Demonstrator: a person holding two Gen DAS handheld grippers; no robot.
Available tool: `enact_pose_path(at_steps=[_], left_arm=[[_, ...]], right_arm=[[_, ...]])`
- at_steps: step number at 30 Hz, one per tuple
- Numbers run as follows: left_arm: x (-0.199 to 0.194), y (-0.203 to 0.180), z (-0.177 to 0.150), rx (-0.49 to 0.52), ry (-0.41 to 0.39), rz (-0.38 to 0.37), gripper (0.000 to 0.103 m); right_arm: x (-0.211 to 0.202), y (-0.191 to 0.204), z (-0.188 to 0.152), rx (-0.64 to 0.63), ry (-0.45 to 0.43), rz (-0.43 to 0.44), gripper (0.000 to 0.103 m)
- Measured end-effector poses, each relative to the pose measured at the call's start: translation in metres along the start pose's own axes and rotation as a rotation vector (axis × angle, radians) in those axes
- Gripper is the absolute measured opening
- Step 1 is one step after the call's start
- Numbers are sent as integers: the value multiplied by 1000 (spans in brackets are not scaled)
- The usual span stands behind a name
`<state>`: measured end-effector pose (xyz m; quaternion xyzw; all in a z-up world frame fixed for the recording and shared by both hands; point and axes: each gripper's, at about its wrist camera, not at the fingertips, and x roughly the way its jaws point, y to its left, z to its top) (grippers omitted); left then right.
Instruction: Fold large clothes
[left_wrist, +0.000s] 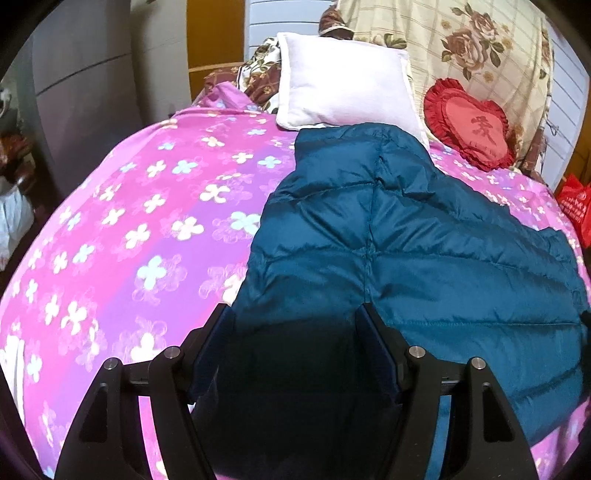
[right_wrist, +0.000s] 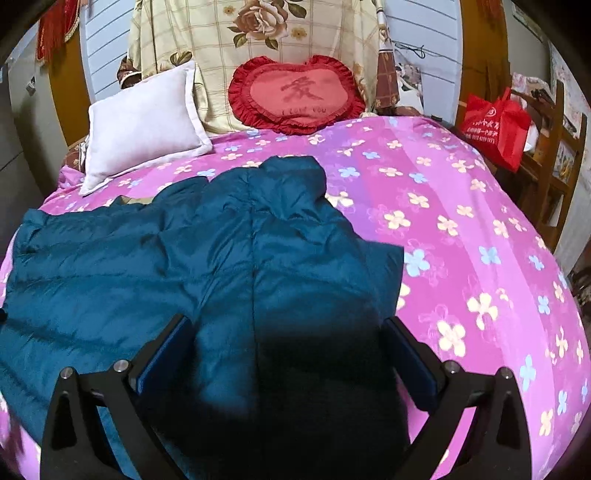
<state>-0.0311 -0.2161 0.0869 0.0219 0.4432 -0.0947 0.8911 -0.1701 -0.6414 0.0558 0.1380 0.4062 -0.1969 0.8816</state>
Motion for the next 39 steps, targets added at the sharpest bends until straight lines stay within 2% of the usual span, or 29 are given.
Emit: enact_pose_path(at_steps=[8,13,17,21,25,28,30,37,39], left_arm=[[-14,11,-12,-18,5,-3,51],[-7,15,-7,-33,-2,-43,51],[4,19,-2,-48,10,-71,51],[19,27,2,-89,45,-128,52],[34,39,5,-151,87,-220,58],[45,48,5,-208,121,-278,64],[52,49,4,-230,144,-311,65],[68,40,3,-221,192,-387,74],[69,36,3,-205,187,-388,77]], right_arm=[[-15,6,-5,-24,4,-7,103],[-11,7,-10,-35,30,-26,103],[-12,6,-8,-49,15,-42,103],[-8,-4,-4,-25,18,-51,103],[3,-18,-1,6,37,-48,103],[12,-30,3,37,58,-9,103],[19,-37,4,53,83,27,103],[50,-62,7,125,196,205,103],[58,-66,7,144,214,243,103]])
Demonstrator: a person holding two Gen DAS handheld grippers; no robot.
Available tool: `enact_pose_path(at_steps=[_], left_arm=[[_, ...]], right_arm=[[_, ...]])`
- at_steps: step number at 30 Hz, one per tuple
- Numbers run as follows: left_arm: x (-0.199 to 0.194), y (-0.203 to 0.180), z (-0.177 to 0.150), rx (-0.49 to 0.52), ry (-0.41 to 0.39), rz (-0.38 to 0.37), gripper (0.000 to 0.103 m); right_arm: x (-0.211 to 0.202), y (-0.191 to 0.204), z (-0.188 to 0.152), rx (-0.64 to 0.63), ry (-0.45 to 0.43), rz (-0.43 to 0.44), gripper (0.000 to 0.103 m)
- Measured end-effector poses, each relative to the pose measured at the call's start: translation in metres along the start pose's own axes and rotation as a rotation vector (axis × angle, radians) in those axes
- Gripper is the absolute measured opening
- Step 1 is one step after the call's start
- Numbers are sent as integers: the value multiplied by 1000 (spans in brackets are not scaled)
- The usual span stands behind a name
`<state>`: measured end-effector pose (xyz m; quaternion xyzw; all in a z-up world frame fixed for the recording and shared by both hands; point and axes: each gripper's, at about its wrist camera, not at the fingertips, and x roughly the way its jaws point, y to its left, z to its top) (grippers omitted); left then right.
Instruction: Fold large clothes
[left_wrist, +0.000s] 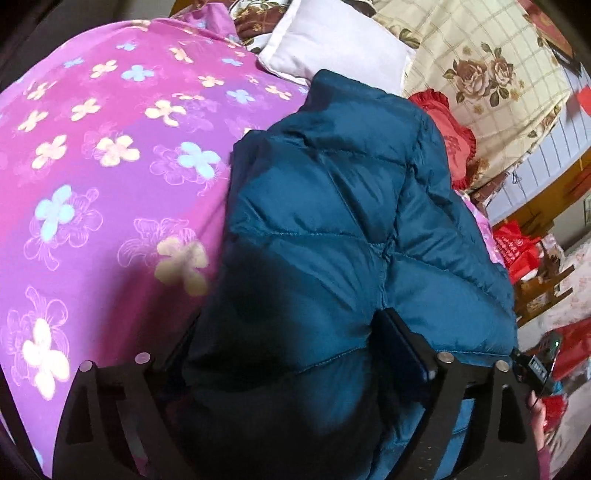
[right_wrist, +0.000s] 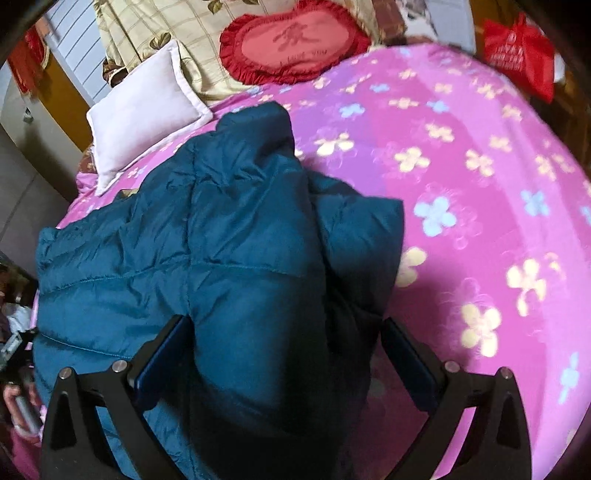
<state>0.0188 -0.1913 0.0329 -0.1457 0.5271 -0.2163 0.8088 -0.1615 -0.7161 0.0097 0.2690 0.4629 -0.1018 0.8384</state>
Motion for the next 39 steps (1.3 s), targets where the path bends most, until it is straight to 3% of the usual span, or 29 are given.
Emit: enact_pose_path(at_steps=[4,10,15,17,19,21,24,28,33,39], left_arm=[[4,-6,-2,33,-7,4,83],[9,-11,2,26,-8,-8,86],[10,-14,2,40,-22,-43,85],[10,-17,0,55,-30,-38,81],[10,-18,-1,57,-22,-44,63],[8,-18,-2,42,-20,-50,52],[5,-22,-2,46,-29,-47,35],[-8,-40,-6,126,-66,1,14],[-23,-48,-13,169,-82,29,7],[-50,-44,-24,141,-64,0,5]], right_arm=[[15,-9,3,35,42,77,103],[22,-2,10,-19,67,74,103],[26,11,9,-59,63,120,103],[26,13,8,-69,54,126,103],[26,15,6,-75,43,122,101],[24,17,4,-82,27,117,97],[16,26,-3,-101,-4,109,83],[4,38,-10,-119,-39,89,59],[-20,50,-17,-114,-82,68,44],[-55,54,-32,-98,-100,96,40]])
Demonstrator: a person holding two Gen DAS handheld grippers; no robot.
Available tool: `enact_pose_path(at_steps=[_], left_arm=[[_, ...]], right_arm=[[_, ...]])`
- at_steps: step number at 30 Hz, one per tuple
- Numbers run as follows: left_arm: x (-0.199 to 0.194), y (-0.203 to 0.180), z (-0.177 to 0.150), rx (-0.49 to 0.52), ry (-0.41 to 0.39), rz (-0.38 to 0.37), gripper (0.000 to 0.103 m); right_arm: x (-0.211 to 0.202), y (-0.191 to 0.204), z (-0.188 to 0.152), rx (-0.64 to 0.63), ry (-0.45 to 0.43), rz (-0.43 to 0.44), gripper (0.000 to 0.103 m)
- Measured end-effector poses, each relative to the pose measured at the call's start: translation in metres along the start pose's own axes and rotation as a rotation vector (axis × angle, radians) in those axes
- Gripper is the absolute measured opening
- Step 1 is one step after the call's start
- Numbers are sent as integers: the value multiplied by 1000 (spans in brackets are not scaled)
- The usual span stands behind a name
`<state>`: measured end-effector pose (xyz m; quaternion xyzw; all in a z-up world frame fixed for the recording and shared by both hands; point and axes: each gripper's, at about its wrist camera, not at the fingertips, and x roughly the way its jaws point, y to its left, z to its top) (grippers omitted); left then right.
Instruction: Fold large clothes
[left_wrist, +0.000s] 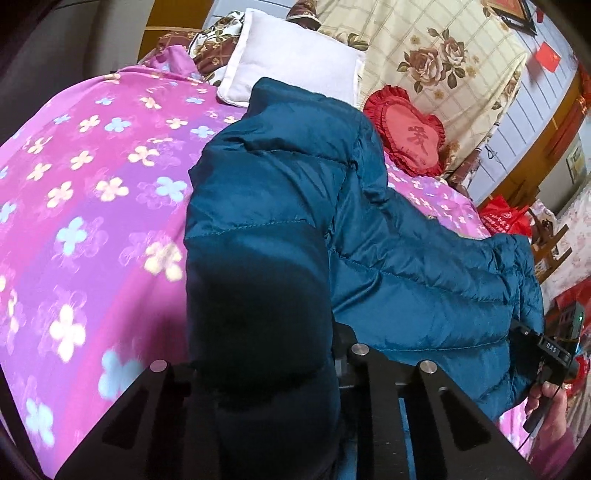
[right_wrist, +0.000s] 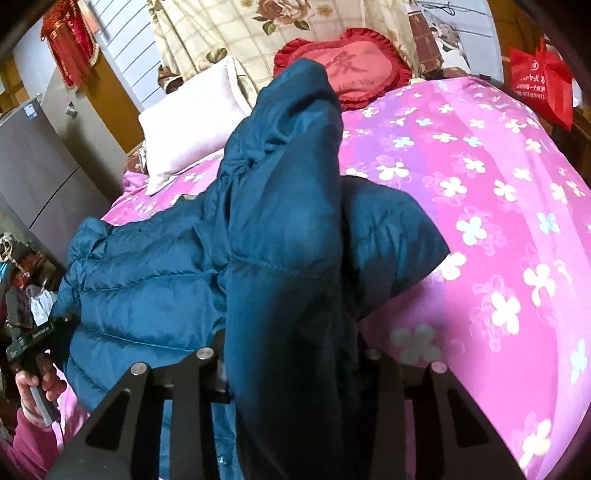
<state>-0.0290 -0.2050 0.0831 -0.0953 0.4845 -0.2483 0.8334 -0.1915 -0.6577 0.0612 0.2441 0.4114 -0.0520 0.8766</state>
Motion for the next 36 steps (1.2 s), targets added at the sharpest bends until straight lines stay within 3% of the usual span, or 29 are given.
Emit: enact_pose_path(at_steps=[8,13,16,18,20,22,23,29,33,36], left_arm=[[-69,-10,-40,25,46,-58,4],[-107,-9,-81,71,86,-46,4],[-110,-2,-96,41,106,-18,9],[-101,0,-100,22,119,22,16],[-84,3,-101,6,146,94,31],[-78,6,-104,-6,158,122,39],[-81,7,-107,-15,153,129,39],[-116,-5,-103,29,80,189,39],[-132,-18,-100,67,6,255,39],[-136,-26,-96,81,-51,268,39]], right_arm=[[-65,18,-37,6,-2,51,39],[-104,17,-78,42,17,104,39],[-121,12,-104,73,26,127,40],[-123,6,-120,97,39,106,44],[-113,0,-132,109,62,27,54],[-97,-4,-138,93,90,-62,79],[-86,-5,-141,82,96,-106,83],[-100,11,-145,27,79,-207,84],[-138,29,-148,-14,-6,-278,85],[-162,46,-142,-42,-77,-266,87]])
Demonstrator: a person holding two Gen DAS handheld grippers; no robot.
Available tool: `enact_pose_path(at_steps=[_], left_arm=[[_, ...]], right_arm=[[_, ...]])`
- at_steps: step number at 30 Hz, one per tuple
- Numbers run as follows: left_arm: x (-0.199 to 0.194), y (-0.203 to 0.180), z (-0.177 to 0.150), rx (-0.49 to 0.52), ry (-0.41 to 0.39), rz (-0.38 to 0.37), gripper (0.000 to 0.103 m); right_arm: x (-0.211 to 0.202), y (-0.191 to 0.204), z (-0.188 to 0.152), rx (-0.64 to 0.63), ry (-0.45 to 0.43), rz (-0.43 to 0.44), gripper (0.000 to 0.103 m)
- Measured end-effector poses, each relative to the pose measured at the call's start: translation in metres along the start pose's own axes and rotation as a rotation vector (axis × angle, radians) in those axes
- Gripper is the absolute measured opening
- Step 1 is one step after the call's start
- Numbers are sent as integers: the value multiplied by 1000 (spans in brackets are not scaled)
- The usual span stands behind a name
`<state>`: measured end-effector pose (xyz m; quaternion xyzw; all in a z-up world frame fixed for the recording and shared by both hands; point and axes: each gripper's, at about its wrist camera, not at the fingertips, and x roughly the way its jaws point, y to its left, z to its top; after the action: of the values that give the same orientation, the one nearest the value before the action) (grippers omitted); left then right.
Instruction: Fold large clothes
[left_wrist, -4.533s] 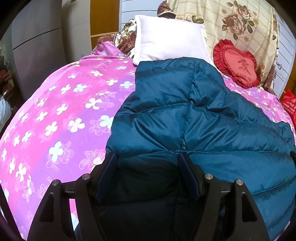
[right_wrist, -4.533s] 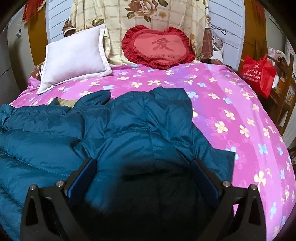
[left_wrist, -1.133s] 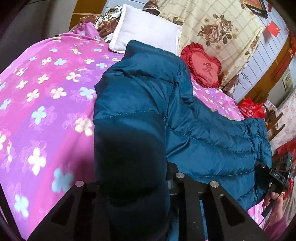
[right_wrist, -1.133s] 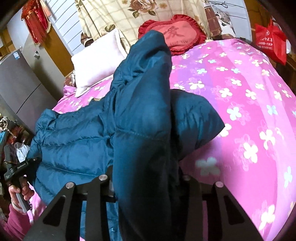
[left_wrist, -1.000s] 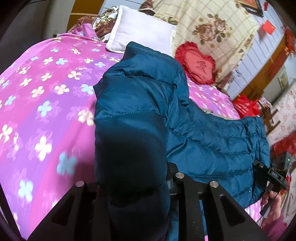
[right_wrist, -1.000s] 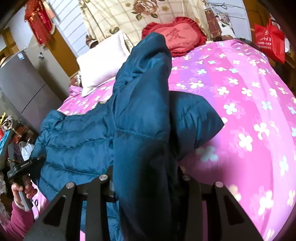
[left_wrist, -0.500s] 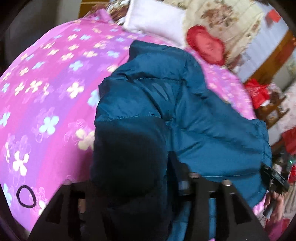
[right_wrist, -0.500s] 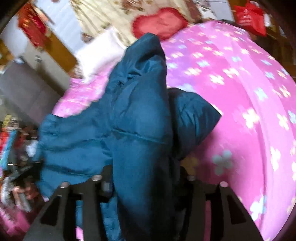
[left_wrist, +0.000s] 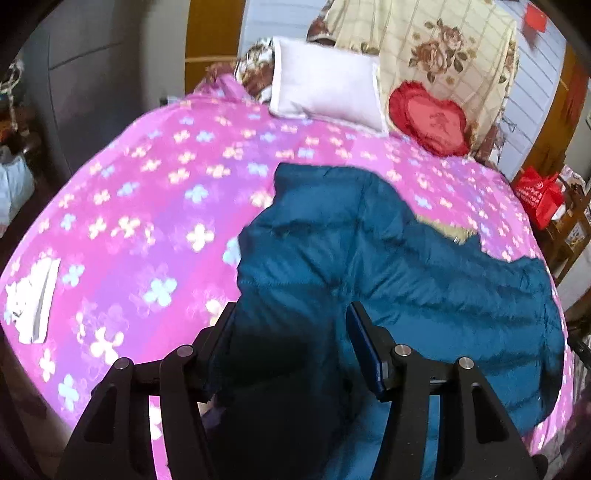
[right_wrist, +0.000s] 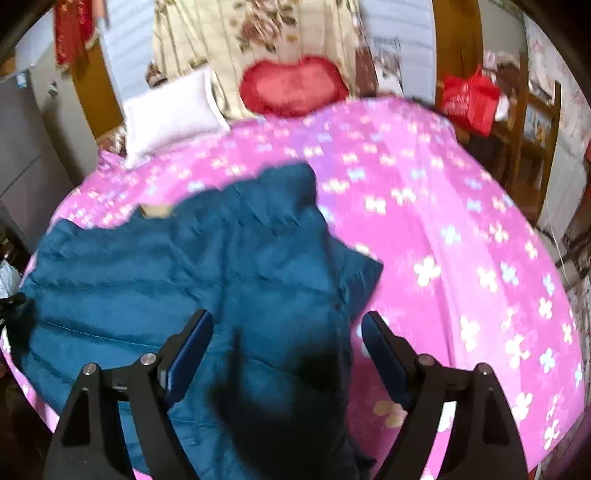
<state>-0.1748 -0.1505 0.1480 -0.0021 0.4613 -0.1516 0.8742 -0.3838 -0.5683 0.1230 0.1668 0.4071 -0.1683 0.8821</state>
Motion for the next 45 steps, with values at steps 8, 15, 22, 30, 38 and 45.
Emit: enact_pose_path(at_steps=[8,15,22,30,38,45], left_arm=[[15,-14,11,-28,-53,54,41],[2,12,13,-103,-98,61,41],[15,-15,26,-58,-88,-21,42],[77,-55,42,-20,-16,-18,42],[115,-56,38,-16,13,9,47],[91,-49,31,-20,-3,3,46]], right_arm=[[20,52,11,-93,-11,73,91],[74,67,12,-127,3,17,92],[96,70,8,-155,-1,5,100],[69,60,19,-114,-80,24,99],[111,35,29,-58,-9,-10,102],[108,37,28,-58,-10,-17,102]])
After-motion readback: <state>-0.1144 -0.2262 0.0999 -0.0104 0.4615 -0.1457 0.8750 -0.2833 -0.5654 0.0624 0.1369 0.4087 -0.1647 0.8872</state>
